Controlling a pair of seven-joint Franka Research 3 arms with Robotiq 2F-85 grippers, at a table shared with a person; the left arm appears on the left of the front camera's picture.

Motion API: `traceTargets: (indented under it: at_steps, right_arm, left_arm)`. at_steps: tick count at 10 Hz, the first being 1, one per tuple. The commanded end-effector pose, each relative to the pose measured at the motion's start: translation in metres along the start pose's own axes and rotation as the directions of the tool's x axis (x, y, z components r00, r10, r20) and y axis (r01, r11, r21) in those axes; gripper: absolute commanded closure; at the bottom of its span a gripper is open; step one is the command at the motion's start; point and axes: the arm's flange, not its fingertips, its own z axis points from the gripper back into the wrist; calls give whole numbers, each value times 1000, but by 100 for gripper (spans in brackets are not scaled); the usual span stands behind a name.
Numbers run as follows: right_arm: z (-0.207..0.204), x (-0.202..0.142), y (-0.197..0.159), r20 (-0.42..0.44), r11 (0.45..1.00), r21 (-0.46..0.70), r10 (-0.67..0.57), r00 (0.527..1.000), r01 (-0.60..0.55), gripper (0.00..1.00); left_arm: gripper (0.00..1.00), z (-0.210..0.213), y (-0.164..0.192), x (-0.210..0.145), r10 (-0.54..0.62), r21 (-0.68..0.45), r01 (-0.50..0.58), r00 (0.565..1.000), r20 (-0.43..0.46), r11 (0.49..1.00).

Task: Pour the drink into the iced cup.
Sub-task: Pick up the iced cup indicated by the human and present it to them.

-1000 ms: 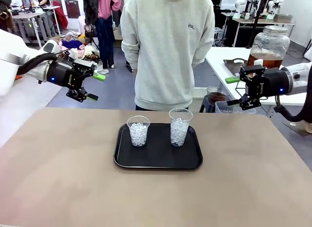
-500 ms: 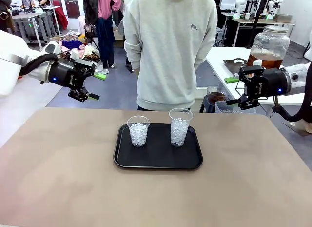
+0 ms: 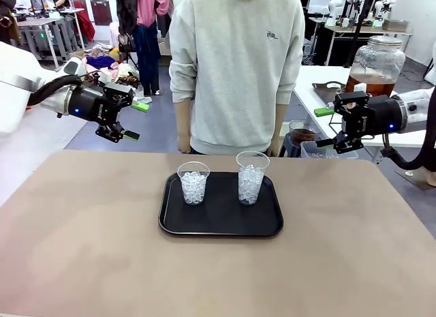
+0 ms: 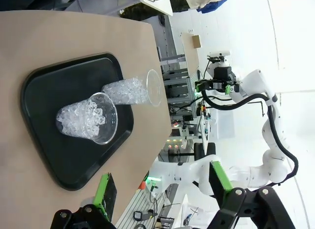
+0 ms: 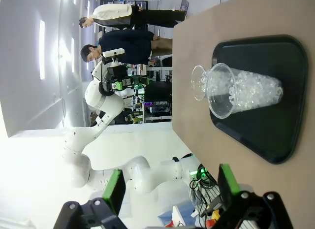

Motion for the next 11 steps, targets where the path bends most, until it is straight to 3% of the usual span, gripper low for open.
traceTargets:
  at_steps: [1, 11]
  right_arm:
    - [0, 0, 0, 0, 1000, 3, 0, 1000, 0, 0]
    - [0, 0, 0, 0, 1000, 3, 0, 1000, 0, 0]
  left_arm:
    - [0, 1, -1, -1, -4, 4, 4, 1000, 2, 1000]
    - [0, 1, -1, -1, -4, 4, 4, 1000, 2, 1000]
